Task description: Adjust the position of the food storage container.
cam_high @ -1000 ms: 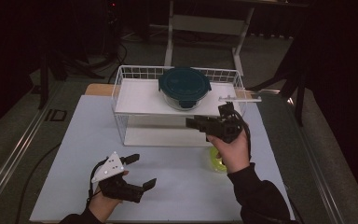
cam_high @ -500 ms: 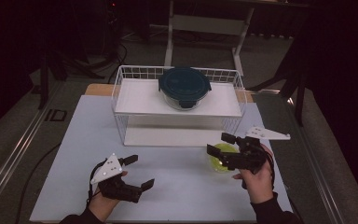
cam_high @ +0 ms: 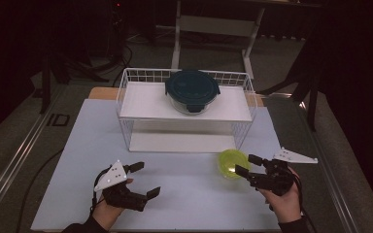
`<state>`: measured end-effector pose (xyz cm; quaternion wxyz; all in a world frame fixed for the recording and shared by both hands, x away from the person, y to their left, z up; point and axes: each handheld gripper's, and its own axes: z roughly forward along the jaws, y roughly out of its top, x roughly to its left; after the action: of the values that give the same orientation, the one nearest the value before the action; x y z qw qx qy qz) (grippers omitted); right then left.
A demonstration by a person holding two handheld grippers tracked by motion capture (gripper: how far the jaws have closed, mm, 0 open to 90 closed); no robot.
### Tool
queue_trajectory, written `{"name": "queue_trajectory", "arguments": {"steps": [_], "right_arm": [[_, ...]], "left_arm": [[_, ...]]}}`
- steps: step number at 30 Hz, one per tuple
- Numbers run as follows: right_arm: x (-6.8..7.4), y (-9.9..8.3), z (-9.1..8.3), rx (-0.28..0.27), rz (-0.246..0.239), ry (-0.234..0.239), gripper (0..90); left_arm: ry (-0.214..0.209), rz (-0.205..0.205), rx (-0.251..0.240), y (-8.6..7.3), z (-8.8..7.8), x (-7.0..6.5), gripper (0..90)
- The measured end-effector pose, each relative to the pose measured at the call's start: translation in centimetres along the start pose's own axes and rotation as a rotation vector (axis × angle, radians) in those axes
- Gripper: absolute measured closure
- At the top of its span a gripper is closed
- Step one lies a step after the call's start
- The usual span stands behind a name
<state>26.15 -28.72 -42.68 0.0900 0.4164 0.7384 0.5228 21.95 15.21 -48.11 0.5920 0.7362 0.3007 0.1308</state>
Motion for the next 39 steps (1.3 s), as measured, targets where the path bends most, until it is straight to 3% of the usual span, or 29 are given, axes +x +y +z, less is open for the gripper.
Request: {"name": "queue_trajectory", "arguments": {"steps": [2,6,8,12,20,23,30,39], "right_arm": [[-0.7,-0.7,0.0,0.029,-0.005,-0.050,23.8],[-1.9,-1.9,-0.1,0.044,0.008,-0.105,31.7],[-2.6,-2.4,-0.2,0.058,0.013,-0.113,44.8],[-3.5,-3.3,-0.3,0.084,-0.010,-0.165,62.5],[-5.8,-4.6,0.2,0.139,0.015,-0.228,89.3],[-6.8,-5.1,0.8,0.176,0.036,-0.257,89.9],[-8.5,-5.9,2.5,0.229,0.067,-0.258,90.0],[-8.8,-6.1,4.1,0.258,0.072,-0.229,90.0]], "left_arm": [[-0.002,0.001,-0.002,0.0,0.0,0.0,0.8],[-0.005,0.001,-0.006,0.0,0.0,0.1,0.8],[-0.003,0.002,-0.002,0.0,0.0,0.1,0.8],[-0.004,0.008,-0.008,0.1,-0.1,-0.1,0.8],[-0.005,0.008,-0.012,0.1,-0.1,-0.1,0.8],[-0.006,0.010,-0.013,0.1,-0.1,-0.1,0.8],[-0.005,0.010,-0.010,0.1,-0.1,-0.2,0.8],[-0.013,0.007,-0.002,0.1,0.1,-0.1,0.8]]}}
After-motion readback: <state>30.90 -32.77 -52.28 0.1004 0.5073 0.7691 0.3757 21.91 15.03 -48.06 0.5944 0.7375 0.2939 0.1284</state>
